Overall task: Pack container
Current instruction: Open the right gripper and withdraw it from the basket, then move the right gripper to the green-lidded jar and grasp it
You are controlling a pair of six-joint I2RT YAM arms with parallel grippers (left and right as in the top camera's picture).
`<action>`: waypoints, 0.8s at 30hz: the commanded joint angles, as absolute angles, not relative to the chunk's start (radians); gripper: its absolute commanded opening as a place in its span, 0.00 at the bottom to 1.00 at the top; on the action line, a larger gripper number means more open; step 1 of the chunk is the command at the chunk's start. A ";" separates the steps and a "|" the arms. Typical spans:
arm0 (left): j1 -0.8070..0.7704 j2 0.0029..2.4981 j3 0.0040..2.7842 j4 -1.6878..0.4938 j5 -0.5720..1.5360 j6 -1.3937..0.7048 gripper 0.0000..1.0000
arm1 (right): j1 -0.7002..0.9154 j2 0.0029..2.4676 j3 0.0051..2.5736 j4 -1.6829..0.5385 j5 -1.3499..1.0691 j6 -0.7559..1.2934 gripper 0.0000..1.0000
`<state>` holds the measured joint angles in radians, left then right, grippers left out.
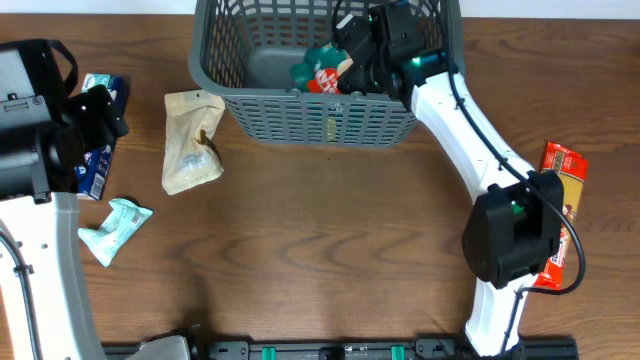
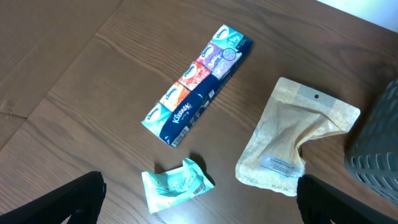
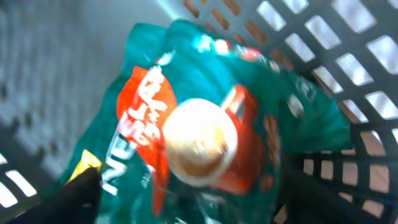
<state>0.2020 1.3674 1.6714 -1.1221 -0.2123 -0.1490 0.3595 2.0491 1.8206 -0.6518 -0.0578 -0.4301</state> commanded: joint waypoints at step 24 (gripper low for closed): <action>0.206 1.372 1.672 -1.125 -0.209 -0.132 0.99 | -0.146 1.619 2.037 -1.165 0.079 0.443 0.99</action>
